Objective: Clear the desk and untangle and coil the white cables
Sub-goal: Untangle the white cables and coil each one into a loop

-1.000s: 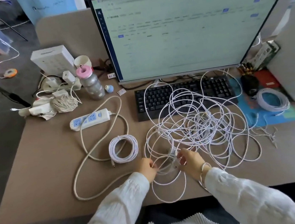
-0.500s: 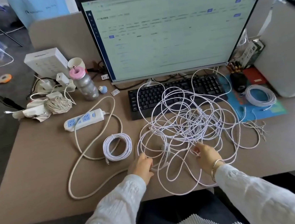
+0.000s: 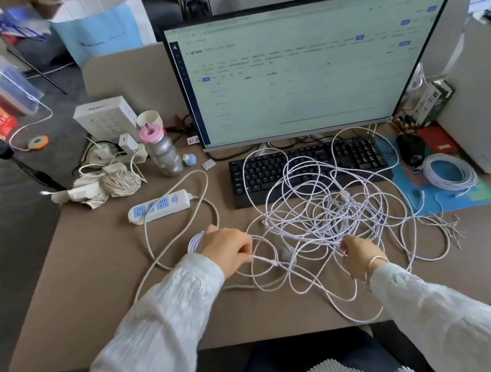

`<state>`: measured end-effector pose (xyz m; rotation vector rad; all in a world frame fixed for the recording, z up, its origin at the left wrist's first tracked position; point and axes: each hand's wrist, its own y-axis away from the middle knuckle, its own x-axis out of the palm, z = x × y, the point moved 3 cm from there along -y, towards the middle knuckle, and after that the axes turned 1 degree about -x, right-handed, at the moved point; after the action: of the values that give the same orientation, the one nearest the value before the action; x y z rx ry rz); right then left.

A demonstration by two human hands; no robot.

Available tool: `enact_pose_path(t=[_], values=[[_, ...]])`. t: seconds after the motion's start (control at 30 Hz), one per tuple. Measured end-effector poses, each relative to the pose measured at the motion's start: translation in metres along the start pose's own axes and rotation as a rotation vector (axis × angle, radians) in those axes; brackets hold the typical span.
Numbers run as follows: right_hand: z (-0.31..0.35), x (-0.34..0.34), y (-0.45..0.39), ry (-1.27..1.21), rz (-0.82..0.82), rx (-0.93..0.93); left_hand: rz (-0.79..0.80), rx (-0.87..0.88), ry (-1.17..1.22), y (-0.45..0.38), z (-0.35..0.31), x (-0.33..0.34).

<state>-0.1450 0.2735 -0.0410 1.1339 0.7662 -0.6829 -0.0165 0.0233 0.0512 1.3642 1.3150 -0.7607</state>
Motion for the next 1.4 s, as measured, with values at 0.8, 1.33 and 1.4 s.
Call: enact_pose_path(t=[0.8,1.33,1.4], values=[[0.138,-0.050,0.017,-0.666,0.125,-0.311,-0.536,0.121,1.376,0.032,0.000,-0.197],[0.182,-0.110,0.122,-0.678,-0.550,-0.985,-0.080,-0.161,1.572,-0.003,-0.026,-0.103],[0.185,-0.103,0.122,-0.775,-0.510,-0.954,-0.144,-0.100,1.506,-0.005,-0.028,-0.108]])
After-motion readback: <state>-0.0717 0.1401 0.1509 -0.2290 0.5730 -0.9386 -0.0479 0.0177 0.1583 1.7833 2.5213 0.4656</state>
